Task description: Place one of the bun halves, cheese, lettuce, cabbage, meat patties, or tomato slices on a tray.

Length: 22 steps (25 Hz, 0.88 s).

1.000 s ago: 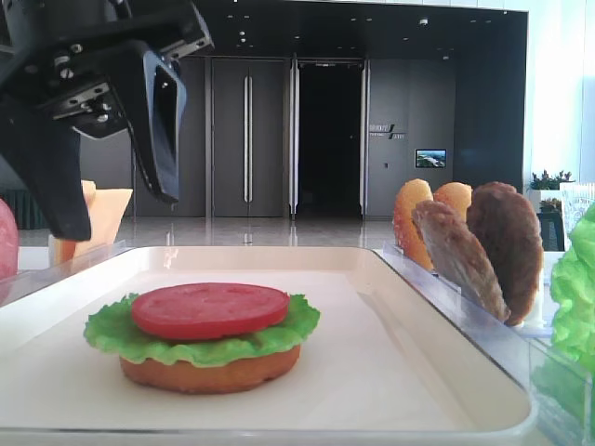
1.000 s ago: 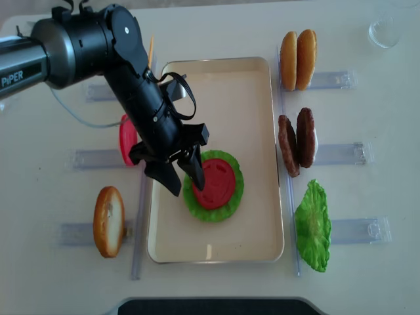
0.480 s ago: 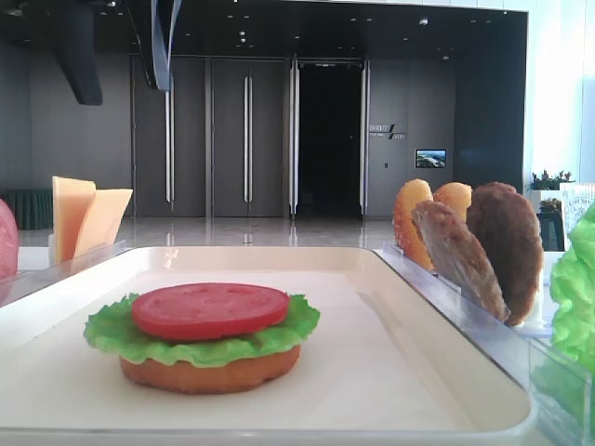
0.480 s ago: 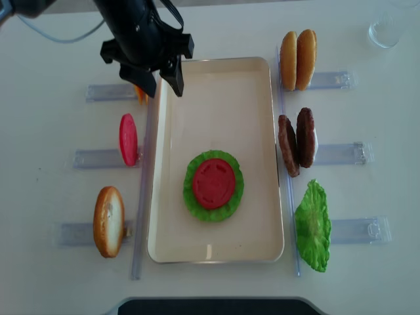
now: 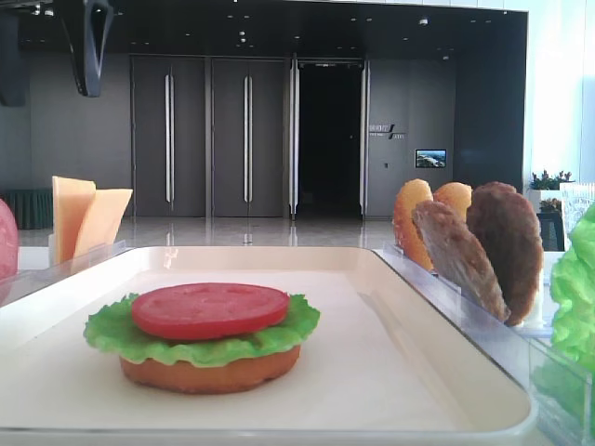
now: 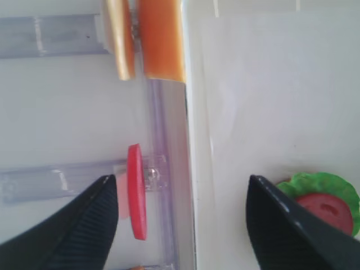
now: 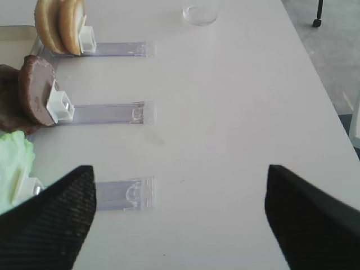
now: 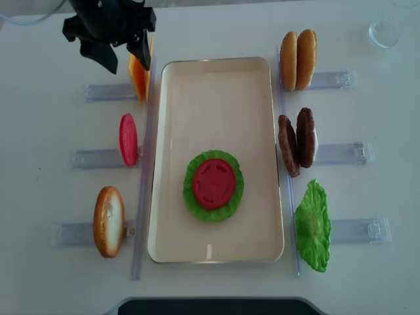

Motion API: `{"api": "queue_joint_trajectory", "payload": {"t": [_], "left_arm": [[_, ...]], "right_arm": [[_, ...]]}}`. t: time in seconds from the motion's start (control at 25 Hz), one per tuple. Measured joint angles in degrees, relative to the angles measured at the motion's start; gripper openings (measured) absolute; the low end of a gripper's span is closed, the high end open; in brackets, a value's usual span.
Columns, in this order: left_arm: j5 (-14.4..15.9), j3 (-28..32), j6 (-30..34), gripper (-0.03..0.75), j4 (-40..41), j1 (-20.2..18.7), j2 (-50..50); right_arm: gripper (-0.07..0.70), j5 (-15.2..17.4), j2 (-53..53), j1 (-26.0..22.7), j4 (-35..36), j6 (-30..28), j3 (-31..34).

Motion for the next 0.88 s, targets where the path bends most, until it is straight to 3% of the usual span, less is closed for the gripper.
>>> {"api": "queue_joint_trajectory", "payload": {"t": [0.64,0.88], "left_arm": [[0.0,0.0,7.6,0.540,7.7,18.9,0.0],[0.0,0.0,10.0,0.540,8.4,20.8,-0.3]], "right_arm": [[0.580,0.0,0.0,0.0,0.0,0.0,0.0],[0.580,0.0,0.0,0.0,0.0,0.0,0.0]]}}
